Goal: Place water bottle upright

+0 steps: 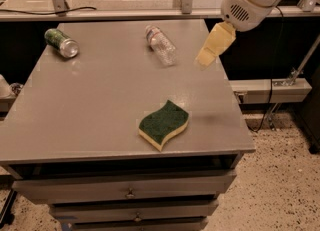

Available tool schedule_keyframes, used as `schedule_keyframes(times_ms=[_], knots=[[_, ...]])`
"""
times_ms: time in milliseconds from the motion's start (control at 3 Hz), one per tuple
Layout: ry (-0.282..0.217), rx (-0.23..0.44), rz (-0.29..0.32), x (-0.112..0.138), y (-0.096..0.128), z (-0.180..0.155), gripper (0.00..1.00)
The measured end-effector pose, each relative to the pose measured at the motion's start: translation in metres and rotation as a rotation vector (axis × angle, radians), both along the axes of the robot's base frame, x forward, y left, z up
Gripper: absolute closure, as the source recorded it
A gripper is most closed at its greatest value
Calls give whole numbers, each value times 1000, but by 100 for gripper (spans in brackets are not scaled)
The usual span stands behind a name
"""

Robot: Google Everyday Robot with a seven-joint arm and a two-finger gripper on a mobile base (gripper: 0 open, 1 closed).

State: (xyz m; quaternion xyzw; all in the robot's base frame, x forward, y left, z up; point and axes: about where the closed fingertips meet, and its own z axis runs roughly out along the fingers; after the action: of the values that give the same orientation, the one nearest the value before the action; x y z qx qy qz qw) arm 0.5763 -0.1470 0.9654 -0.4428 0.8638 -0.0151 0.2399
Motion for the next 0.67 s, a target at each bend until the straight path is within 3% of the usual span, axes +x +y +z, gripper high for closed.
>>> schedule_keyframes(times_ms=[333, 667], knots=[[0, 0, 0, 0, 0, 0, 0], [-41, 79, -56, 15, 10, 3, 0]])
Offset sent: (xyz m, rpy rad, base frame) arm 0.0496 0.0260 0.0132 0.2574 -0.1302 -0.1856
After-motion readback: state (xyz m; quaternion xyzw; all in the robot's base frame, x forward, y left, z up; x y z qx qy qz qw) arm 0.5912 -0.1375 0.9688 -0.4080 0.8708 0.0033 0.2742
